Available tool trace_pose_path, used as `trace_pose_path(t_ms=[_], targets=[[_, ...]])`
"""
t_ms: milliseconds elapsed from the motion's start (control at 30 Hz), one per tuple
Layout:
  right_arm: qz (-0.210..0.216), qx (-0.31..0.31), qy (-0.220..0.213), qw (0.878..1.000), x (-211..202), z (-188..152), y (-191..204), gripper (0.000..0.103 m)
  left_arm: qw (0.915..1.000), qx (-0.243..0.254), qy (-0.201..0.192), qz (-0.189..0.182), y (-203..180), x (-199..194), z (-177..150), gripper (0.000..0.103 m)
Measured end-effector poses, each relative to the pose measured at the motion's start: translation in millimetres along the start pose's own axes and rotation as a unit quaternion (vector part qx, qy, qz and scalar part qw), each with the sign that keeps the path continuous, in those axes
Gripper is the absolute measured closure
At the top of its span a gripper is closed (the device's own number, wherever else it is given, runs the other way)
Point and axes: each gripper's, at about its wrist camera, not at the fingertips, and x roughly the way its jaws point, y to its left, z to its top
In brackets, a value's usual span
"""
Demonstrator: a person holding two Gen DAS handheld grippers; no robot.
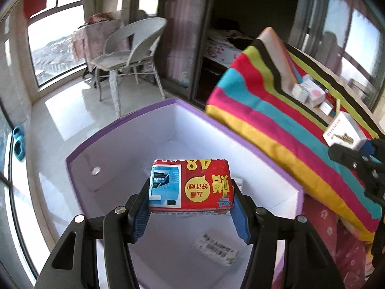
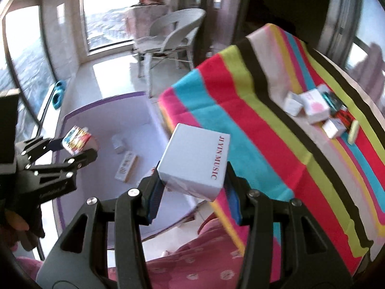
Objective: Organize objects
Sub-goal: 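Open both tools to drop the boxes into the bin, then grasp a white square box with the left tool while the right grasps the green round sponge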
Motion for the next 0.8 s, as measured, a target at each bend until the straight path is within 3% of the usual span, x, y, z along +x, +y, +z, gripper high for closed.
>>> trace_pose_path(t_ms=[400,467,533,600,800], targets=[[0.111,-0.084,0.022,0.99,22.1,-10.3,64.4,0.052,0.9976,-0.03,0.001,0.062,41.3,1.5,-5.6,0.043],[0.136,-0.082,0.029,0.987,28.2,-12.5,65.4,0.046,0.9965,-0.031,0.006,0.077,44.6,5.0,-6.0,0.033],[0.137,-0.078,0.022,0.987,29.3,-13.3,59.8,0.04,0.9951,-0.037,0.015,0.09,45.2,10.1,-5.5,0.025],[0.124,-0.06,0.013,0.99,30.3,-12.7,47.5,0.033,0.995,-0.042,0.023,0.088,42.0,14.1,-4.0,0.024],[0.088,0.058,0.001,0.994,33.0,-16.8,-37.7,0.032,0.9977,-0.017,0.045,0.048,-5.2,28.2,7.0,0.022]])
